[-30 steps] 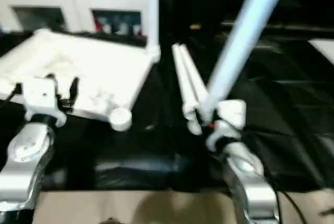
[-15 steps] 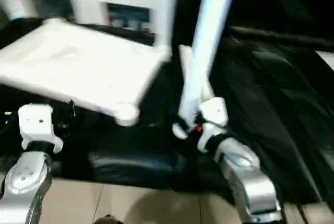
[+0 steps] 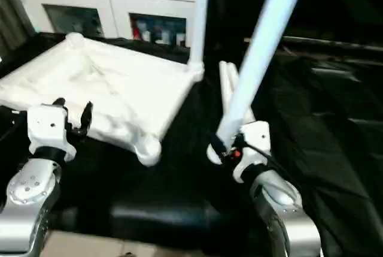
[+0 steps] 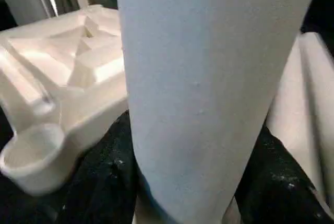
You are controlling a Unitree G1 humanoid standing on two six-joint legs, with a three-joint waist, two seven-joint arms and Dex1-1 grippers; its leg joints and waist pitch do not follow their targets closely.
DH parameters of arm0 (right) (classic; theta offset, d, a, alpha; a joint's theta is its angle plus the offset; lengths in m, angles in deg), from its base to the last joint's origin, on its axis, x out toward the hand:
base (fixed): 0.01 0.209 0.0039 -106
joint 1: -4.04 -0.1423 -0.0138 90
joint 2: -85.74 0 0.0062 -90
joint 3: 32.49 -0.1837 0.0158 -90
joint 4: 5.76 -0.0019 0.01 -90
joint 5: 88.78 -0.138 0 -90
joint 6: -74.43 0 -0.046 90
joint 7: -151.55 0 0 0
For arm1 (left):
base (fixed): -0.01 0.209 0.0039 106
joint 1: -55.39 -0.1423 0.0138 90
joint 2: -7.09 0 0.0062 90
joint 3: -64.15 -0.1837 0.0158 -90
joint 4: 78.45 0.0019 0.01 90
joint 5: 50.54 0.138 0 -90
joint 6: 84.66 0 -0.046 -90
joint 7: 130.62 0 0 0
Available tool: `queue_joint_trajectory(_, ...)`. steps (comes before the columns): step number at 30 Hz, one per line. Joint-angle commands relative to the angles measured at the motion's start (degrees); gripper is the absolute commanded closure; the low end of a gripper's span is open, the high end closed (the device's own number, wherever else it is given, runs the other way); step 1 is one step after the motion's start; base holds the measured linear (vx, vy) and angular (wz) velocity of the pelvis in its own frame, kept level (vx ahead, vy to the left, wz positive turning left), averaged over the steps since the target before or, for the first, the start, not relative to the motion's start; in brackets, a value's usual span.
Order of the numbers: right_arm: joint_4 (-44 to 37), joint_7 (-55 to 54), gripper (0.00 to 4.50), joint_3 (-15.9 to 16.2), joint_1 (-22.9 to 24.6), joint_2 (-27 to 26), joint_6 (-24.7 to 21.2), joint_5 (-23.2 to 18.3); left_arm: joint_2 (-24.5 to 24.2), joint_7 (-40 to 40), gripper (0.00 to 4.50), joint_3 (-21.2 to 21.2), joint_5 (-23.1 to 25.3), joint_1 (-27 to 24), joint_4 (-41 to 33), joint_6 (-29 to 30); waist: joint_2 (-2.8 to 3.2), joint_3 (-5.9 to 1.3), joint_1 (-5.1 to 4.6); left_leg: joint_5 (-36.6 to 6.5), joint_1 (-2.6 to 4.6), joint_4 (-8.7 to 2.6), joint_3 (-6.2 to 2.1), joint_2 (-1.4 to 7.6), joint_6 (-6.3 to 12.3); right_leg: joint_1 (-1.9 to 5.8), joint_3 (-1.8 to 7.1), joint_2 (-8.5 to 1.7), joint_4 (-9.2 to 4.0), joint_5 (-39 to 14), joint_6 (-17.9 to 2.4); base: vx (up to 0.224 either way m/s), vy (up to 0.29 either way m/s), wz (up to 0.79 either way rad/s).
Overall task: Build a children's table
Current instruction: Pick table leg, then rotate table base
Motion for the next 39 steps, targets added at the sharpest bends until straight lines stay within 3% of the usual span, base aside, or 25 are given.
queue_joint_trajectory(1, -2.12, 0.49, 2.57, 0.80, -0.07, 1.46, -0.07, 0.23, 0.36, -0.35, 1.51, 0.31, -0.48, -0.26, 0.73, 0.90, 1.55, -4.44, -2.74, 16.20, 11.38, -4.55, -9.68, 9.46, 28.88, -7.98, 0.34, -0.54, 3.97, -4.28, -0.45, 0.129, -0.042, -0.17)
queue_joint_trajectory(2, -2.37, 1.11, 2.57, 1.97, -0.13, 2.08, 0.05, 0.93, 0.46, -0.26, 1.51, 0.68, -0.70, -0.50, 0.62, 1.08, 1.42, -3.70, -2.52, 21.16, 9.44, -4.39, -9.49, 9.32, 32.60, -9.39, 1.56, -1.52, 5.82, -3.91, 2.69, 0.129, -0.042, -0.17)
queue_joint_trajectory(3, -2.60, 1.64, 2.57, 2.79, -0.16, 2.36, 0.11, 1.26, 0.53, -0.15, 1.51, 1.00, -0.88, -0.75, 0.45, 1.19, 0.34, -3.21, -1.89, 21.33, 6.80, -6.08, -12.61, 6.09, 36.97, -8.04, 1.44, -0.87, 6.36, -3.13, 4.13, 0.061, -0.083, -0.16)
queue_joint_trajectory(4, -2.71, 1.93, 2.57, 3.19, -0.20, 2.44, 0.17, 1.42, 0.57, -0.05, 1.51, 1.17, -1.00, -0.83, 0.37, 1.27, -2.48, -2.18, -1.68, 11.95, -0.26, -3.20, -9.03, -4.90, 24.05, -1.74, 6.29, -3.79, -3.72, 4.86, 5.91, 0.017, -0.112, 0.28)
queue_joint_trajectory(5, -2.73, 1.31, 2.57, 2.52, -0.33, 1.26, -0.30, 0.54, 0.61, 0.33, 1.51, 1.69, -1.06, -1.23, -0.04, 1.43, -5.07, -2.02, -0.28, 2.90, -5.09, -0.25, -6.57, -6.43, 19.36, 2.25, 8.08, -7.46, -7.19, -0.73, 11.60, 0.017, -0.112, 0.28)
queue_joint_trajectory(6, -2.73, 1.25, 2.57, 2.44, -0.35, 1.16, -0.34, 0.46, 0.66, 0.37, 1.51, 1.78, -1.15, -1.28, -0.09, 1.36, -3.76, -1.85, 0.21, -4.92, -5.91, 6.39, -4.06, -3.17, 12.63, 4.31, 8.04, -15.12, -8.91, 1.29, 13.49, 0.058, -0.064, 0.49)
queue_joint_trajectory(7, -2.57, 1.15, 2.57, 2.16, -0.54, 0.98, -0.24, 0.45, 0.99, 0.37, 1.51, 2.40, -1.97, -1.62, -0.45, 0.79, -2.54, -1.99, -0.25, -0.68, -2.43, 3.29, -3.63, -1.01, 2.07, 1.50, 6.57, -10.90, -8.08, 3.81, 9.25, 0.090, -0.002, 0.26)
queue_joint_trajectory(8, -2.36, 1.51, 2.57, 2.17, -0.59, 1.22, 0.06, 0.65, 1.12, 0.19, 1.51, 2.81, -2.60, -1.93, -0.64, 0.86, -4.18, -1.13, -0.27, 2.48, -3.72, 1.40, -2.30, -1.06, 1.17, 2.65, 5.22, -8.12, -7.58, 5.49, 4.46, 0.090, -0.002, 0.26)
queue_joint_trajectory(9, -2.29, 1.64, 2.57, 2.15, -0.59, 1.25, 0.08, 0.61, 1.17, 0.13, 1.51, 2.98, -2.86, -2.01, -0.60, 0.92, -2.04, -2.02, 0.39, 8.22, -3.38, -1.58, -2.45, -0.04, 0.61, 3.57, 3.82, -6.61, -5.77, 10.42, -0.57, 0.105, 0.019, 0.14)
queue_joint_trajectory(10, -2.21, 1.67, 2.57, 2.16, -0.58, 1.30, 0.06, 0.41, 1.16, -0.10, 1.51, 3.14, -3.07, -2.08, -0.46, 0.95, -0.31, -2.95, -1.14, 22.58, 1.92, -3.78, -6.11, 5.08, 6.51, -1.30, 1.34, -1.80, -0.22, 21.43, -2.65, 0.112, 0.047, 0.05)
queue_joint_trajectory(11, -2.07, 1.75, 2.57, 1.99, -0.59, 1.35, 0.06, 0.08, 0.77, -0.95, 1.51, 2.94, -3.23, -2.24, -0.10, 0.17, 0.39, -3.91, -1.26, 32.16, 4.44, -2.47, -7.45, 6.28, 9.19, -3.53, 1.82, -1.93, 0.90, 20.46, -2.71, 0.112, 0.047, 0.05)
queue_joint_trajectory(12, -2.01, 1.95, 2.57, 1.80, -0.69, 1.61, 0.05, -0.54, 0.37, -2.63, 1.51, 2.74, -4.14, -2.38, 0.22, 0.37, 0.08, -4.19, -0.66, 45.55, 6.15, -1.41, -8.67, 7.25, 11.49, -6.08, 4.11, -3.76, 0.39, 17.09, -1.20, 0.045, 0.065, 0.00)
queue_joint_trajectory(13, -1.97, 2.09, 2.57, 1.69, -0.78, 1.83, 0.05, -0.97, 0.08, -3.82, 1.51, 2.58, -4.79, -2.47, 0.43, 0.58, 0.00, -4.32, -0.33, 52.41, 6.00, -0.97, -8.61, 6.41, 11.29, -6.22, 4.82, -3.96, -0.10, 18.25, -0.28, -0.045, 0.084, 0.09)
queue_joint_trajectory(14, -1.92, 2.47, 2.57, 1.33, -1.09, 2.05, -0.05, -1.45, -0.59, -5.76, 1.51, 2.27, -5.53, -2.04, 1.38, -0.64, -0.87, -3.36, 0.34, 50.04, 3.67, -1.20, -5.80, 3.34, 8.65, -5.32, 5.40, -3.58, -2.22, 19.76, -0.14, -0.045, 0.084, 0.09)
queue_joint_trajectory(15, -1.85, 2.64, 2.57, 1.13, -1.30, 2.08, -0.12, -1.67, -0.99, -7.16, 1.51, 2.06, -6.23, -1.71, 1.90, -1.23, -1.57, -2.99, 0.53, 42.75, 2.27, -1.56, -4.45, 1.97, 7.13, -4.30, 5.49, -3.75, -3.07, 19.74, -0.71, -0.067, 0.056, 0.05)
queue_joint_trajectory(16, -1.59, 3.04, 2.57, 0.53, -1.86, 1.96, -0.29, -2.23, -2.27, -11.78, 1.51, 1.34, -8.87, -0.87, 3.19, -2.55, -2.25, -2.01, 1.31, 13.89, 0.06, -3.85, -2.19, 1.07, 2.52, -2.15, 5.92, -5.14, -4.19, 11.35, -2.80, -0.059, -0.010, -0.02)
queue_joint_trajectory(18, -0.95, 3.85, 2.57, 0.19, -2.74, 2.32, -0.10, -2.36, -4.72, -18.63, 1.34, -0.03, -11.63, 0.64, 4.57, -4.82, -2.16, -1.78, 1.73, -3.82, 0.97, -5.46, -1.51, 2.24, -1.20, -2.41, 6.06, -5.19, -4.48, 4.17, -5.24, -0.076, -0.023, -0.01)
queue_joint_trajectory(20, -0.25, 4.58, 2.57, 0.03, -3.52, 2.88, 0.02, -2.32, -6.76, -25.71, 1.13, -1.13, -14.86, 2.20, 5.39, -5.73, -1.73, -1.13, 1.34, -14.67, 0.97, -7.16, -1.17, 2.87, -4.02, -2.99, 5.91, -4.77, -4.86, -4.66, -6.57, -0.109, -0.031, -0.02)
queue_joint_trajectory(22, 0.63, 6.28, 2.57, -0.79, -4.73, 4.31, 0.17, -3.01, -12.45, -35.82, 0.96, -5.25, -13.70, 6.20, 9.24, -5.20, -1.82, -0.72, 1.22, -23.21, 1.35, -7.82, -0.86, 3.10, -6.30, -3.84, 6.15, -4.95, -5.75, -14.55, -5.57, -0.103, -0.019, -0.07)
queue_joint_trajectory(23, 0.90, 6.96, 2.57, -1.13, -5.14, 4.87, 0.19, -3.40, -14.61, -39.39, 0.78, -7.09, -12.62, 7.70, 10.84, -5.34, -1.77, -0.76, 1.36, -24.35, 1.76, -7.69, -0.63, 3.08, -6.55, -4.36, 6.32, -4.94, -5.81, -15.88, -5.31, -0.101, -0.019, -0.05)
queue_joint_trajectory(25, 1.37, 8.19, 2.57, -1.39, -5.70, 5.88, 0.33, -4.00, -17.88, -43.89, 0.69, -9.97, -10.29, 9.93, 13.16, -4.31, -2.27, -0.58, 1.23, -23.96, 1.57, -8.00, -0.26, 3.19, -6.56, -4.23, 6.55, -5.19, -6.22, -17.94, -4.50, -0.082, -0.015, -0.05)
queue_joint_trajectory(29, 2.65, 12.63, 2.57, -1.56, -6.54, 9.23, 0.79, -4.44, -26.17, -59.34, 0.51, -18.28, -4.67, 17.02, 22.12, -9.37, -1.74, -1.04, 1.73, -19.43, 1.57, -8.14, 0.27, 3.29, -5.65, -4.38, 6.73, -5.20, -6.07, -16.04, -4.19, -0.017, -0.003, -0.02)
queue_joint_trajectory(31, 3.10, 14.00, 2.57, -1.69, -6.73, 10.19, 1.08, -4.29, -27.00, -61.21, 0.51, -20.16, -1.91, 21.14, 27.51, -12.22, -1.46, -1.27, 1.51, -17.59, 1.09, -8.17, 0.40, 3.25, -5.57, -4.16, 6.56, -5.04, -5.69, -12.26, -4.85, 0.000, 0.000, 0.00)
queue_joint_trajectory(34, 3.60, 14.82, 2.57, -1.78, -6.88, 11.25, 1.63, -4.52, -26.15, -61.87, 0.77, -22.71, 1.38, 27.98, 36.69, -18.86, -1.21, -2.18, 1.77, -12.27, 0.87, -7.39, 0.97, 3.52, -4.76, -4.24, 6.01, -4.95, -4.23, 0.47, -8.65, 0.000, 0.000, 0.00)
queue_joint_trajectory(39, 3.57, 15.23, 2.57, -1.57, -6.73, 11.55, 1.93, -4.50, -25.27, -63.33, 1.14, -25.36, 3.56, 32.63, 43.12, -23.12, -1.54, -2.73, 1.63, -6.01, 0.21, -6.67, 1.57, 3.48, -3.83, -3.68, 5.71, -4.69, -3.28, 10.69, -10.49, 0.000, 0.000, 0.00)
